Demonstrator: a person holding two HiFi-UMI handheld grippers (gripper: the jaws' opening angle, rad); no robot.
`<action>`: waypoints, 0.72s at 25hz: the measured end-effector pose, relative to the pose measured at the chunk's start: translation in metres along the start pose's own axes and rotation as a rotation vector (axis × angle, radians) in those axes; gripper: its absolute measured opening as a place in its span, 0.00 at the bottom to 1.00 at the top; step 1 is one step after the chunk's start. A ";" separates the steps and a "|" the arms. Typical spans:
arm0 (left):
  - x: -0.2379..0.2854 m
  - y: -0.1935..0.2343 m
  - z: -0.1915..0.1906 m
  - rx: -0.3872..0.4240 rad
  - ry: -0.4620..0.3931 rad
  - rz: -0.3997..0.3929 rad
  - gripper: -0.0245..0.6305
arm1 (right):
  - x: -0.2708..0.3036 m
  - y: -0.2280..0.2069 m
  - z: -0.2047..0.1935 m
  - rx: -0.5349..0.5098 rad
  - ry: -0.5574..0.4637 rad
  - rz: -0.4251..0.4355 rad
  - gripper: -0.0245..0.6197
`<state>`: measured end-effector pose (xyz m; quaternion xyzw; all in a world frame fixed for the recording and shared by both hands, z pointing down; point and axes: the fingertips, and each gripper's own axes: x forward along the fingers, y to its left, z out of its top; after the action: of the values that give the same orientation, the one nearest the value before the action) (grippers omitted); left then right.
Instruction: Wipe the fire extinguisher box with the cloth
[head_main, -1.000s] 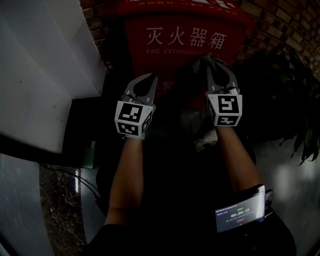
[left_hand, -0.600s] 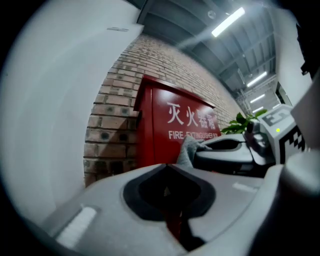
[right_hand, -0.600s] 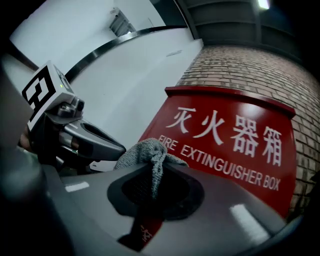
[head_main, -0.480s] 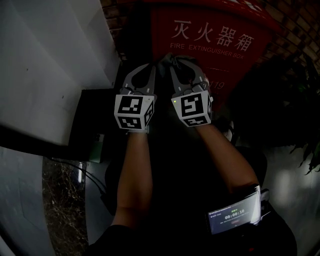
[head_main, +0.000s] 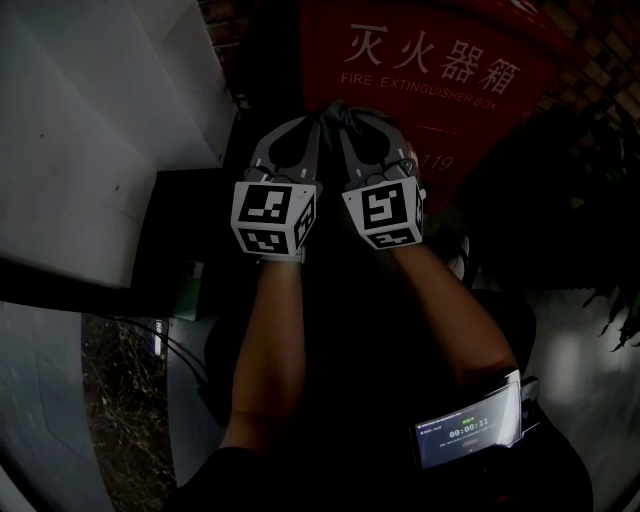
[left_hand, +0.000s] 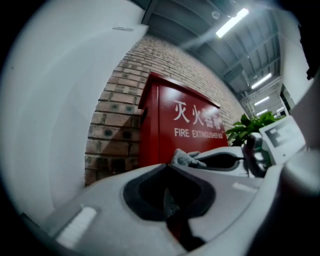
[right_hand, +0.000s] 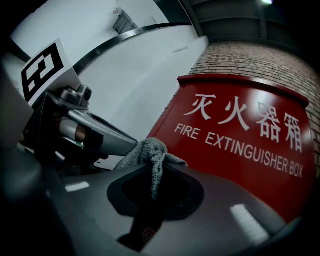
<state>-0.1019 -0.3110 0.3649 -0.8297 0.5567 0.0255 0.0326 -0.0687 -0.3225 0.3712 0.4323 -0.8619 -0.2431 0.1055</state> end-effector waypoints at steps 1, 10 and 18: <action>0.001 -0.006 0.000 -0.007 -0.005 -0.012 0.04 | -0.004 -0.005 -0.004 0.006 0.002 -0.004 0.09; 0.010 -0.057 -0.001 0.042 -0.010 -0.104 0.04 | -0.048 -0.069 -0.037 0.061 0.038 -0.117 0.09; 0.019 -0.119 -0.014 0.056 0.019 -0.245 0.04 | -0.096 -0.140 -0.073 0.091 0.118 -0.259 0.09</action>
<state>0.0155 -0.2849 0.3804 -0.8904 0.4520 -0.0021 0.0536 0.1153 -0.3410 0.3654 0.5579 -0.8013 -0.1894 0.1039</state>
